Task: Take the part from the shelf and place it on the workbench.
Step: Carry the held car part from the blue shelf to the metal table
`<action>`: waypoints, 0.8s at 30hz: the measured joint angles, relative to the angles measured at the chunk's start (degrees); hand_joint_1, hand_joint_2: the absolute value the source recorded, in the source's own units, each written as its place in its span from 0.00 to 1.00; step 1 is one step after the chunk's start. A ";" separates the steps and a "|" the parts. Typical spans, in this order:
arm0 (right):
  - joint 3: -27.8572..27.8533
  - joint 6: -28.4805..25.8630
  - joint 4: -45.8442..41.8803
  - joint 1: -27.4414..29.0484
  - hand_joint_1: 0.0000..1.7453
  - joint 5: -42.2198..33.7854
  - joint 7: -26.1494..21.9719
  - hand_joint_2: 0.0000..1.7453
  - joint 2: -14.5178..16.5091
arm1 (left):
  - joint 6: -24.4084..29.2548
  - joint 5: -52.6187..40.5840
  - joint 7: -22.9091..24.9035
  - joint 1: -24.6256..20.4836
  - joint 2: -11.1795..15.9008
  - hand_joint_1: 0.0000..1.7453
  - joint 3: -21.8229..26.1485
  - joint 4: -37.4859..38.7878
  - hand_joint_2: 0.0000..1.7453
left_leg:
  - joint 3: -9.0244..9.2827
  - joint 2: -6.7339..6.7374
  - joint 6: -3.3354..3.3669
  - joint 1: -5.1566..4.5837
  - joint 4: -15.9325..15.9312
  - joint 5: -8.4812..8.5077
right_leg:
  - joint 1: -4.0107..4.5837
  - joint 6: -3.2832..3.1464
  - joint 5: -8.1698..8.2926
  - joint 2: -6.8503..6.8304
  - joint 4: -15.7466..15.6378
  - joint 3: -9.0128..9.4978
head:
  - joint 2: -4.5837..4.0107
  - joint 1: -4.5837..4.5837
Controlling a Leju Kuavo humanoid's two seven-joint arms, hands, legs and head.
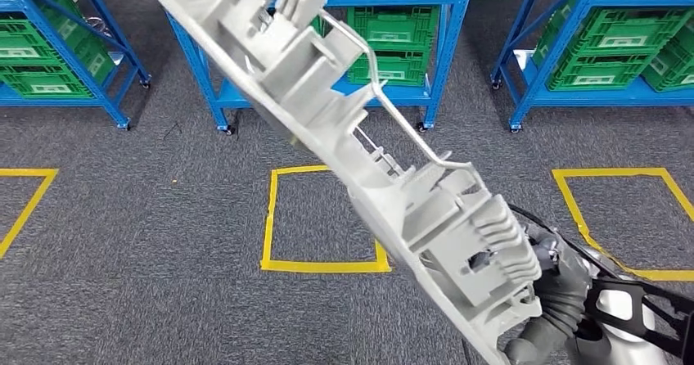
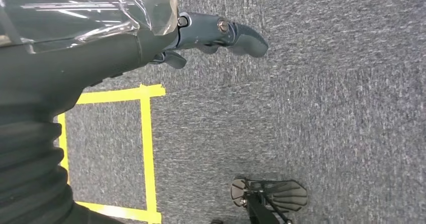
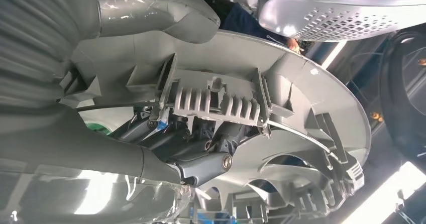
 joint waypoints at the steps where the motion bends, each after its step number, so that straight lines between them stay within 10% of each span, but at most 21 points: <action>1: 0.01 0.00 0.03 0.02 0.92 -0.03 -0.09 1.00 0.01 | -0.18 -0.05 -0.01 0.01 -0.06 0.00 0.25 -0.21 1.00 | -0.32 -0.07 -0.34 0.12 0.32 -0.43 | -0.09 -0.48 0.47 -0.07 0.02 -0.38 | 0.00 0.00; 5: 0.04 -0.01 0.09 0.05 0.92 0.00 -0.21 1.00 0.16 | -1.20 -0.29 -0.08 0.01 -0.33 0.00 0.96 -1.32 1.00 | -2.63 -0.31 -1.84 0.87 9.90 -10.29 | -0.22 -1.76 2.98 -0.28 0.06 -2.86 | 0.00 -0.35; 7: 0.07 -0.01 0.12 0.07 0.92 0.15 -0.20 1.00 0.26 | -1.58 -0.63 -0.21 -0.10 -0.42 0.00 1.07 -1.69 1.00 | -2.79 -0.30 -2.07 1.10 15.52 -12.01 | -0.09 -1.67 4.35 -0.27 0.13 -4.55 | 0.00 -0.36; 10: 0.10 -0.01 0.14 0.04 0.92 0.25 -0.19 1.00 0.55 | -1.68 -1.15 -0.52 -0.42 -0.54 0.00 1.23 -2.08 1.00 | 3.03 -0.43 -1.42 1.09 11.53 -7.88 | 0.14 -1.47 6.36 -0.21 0.17 -6.90 | 0.00 -0.37; 14: 0.07 -0.01 0.13 -0.20 0.92 0.25 -0.19 1.00 0.97 | -1.71 -1.30 -0.68 -0.78 -0.51 0.00 1.66 -2.86 1.00 | 12.89 -0.75 0.10 0.09 -2.74 -9.65 | 0.01 -0.22 8.64 -0.33 -0.18 -7.86 | 0.00 -0.34; 17: 0.12 0.01 0.14 -0.31 0.92 0.14 -0.08 1.00 1.24 | -2.11 -1.41 -0.68 -0.82 -0.60 0.00 2.15 -3.32 1.00 | 11.64 -0.42 1.12 -0.14 -4.06 -7.45 | -0.22 0.34 8.72 -0.30 -0.06 -8.72 | 0.00 -0.38; 21: 0.05 0.09 0.17 -0.42 0.92 -0.09 0.21 1.00 1.31 | -3.00 -1.91 -0.74 -0.90 -0.84 0.00 2.34 -3.77 1.00 | 7.89 -0.10 2.10 -0.07 -4.34 -3.74 | -0.19 -0.72 -0.92 -0.15 12.21 -11.85 | 0.00 -0.02; 24: -0.01 0.10 0.19 -0.35 0.92 -0.24 0.45 1.00 1.31 | -3.32 -2.23 -0.75 -0.90 -0.98 0.00 2.41 -3.90 1.00 | 4.20 0.03 1.88 -0.06 -3.54 -1.46 | -0.26 1.22 0.32 -0.16 16.32 -9.93 | 0.00 -0.02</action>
